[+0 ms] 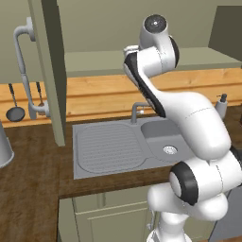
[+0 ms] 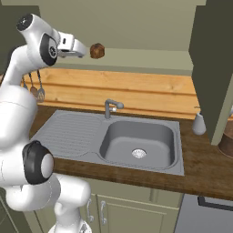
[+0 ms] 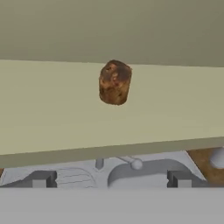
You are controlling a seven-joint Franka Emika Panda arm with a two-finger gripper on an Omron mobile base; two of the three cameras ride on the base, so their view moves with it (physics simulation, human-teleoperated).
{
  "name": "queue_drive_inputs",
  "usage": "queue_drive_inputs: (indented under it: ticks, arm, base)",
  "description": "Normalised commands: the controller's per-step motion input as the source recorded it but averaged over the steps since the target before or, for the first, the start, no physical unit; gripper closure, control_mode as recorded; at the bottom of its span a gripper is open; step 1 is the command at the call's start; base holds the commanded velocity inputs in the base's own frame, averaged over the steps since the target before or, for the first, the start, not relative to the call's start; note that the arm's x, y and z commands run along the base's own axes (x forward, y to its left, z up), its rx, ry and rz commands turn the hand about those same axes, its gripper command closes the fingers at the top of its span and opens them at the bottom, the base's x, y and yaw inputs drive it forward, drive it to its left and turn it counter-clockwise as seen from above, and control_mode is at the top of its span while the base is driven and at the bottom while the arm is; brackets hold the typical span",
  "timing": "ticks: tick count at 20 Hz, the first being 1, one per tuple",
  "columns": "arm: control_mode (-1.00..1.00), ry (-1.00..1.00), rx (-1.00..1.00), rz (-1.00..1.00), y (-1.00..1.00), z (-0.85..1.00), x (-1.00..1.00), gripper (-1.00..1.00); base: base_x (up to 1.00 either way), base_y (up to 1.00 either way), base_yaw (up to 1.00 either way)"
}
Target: Open the cabinet, pick up the bread from the cabinet and place it in the basket. Then move the basket to the dining counter.
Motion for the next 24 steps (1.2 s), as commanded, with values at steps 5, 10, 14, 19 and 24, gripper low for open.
queue_drive_inputs:
  ticks: [5,10,14,19,24]
  arm:
    - [-1.00,-0.01,-0.05,-0.08,-0.03,0.00,0.39,-1.00]
    - [-1.00,0.00,0.03,-0.04,-0.15,0.04,0.44,-1.00]
    - [-1.00,0.03,0.05,0.00,-0.18,0.16,0.53,-1.00]
    - [-1.00,0.00,0.02,-0.02,-0.27,0.04,0.62,-1.00]
    - [-1.00,0.00,0.00,-0.03,-0.14,0.00,0.52,-1.00]
  base:
    - [0.00,0.00,0.00]
    - [0.00,0.00,0.00]
    - [0.00,0.00,0.00]
    - [0.00,0.00,0.00]
    - [0.00,0.00,0.00]
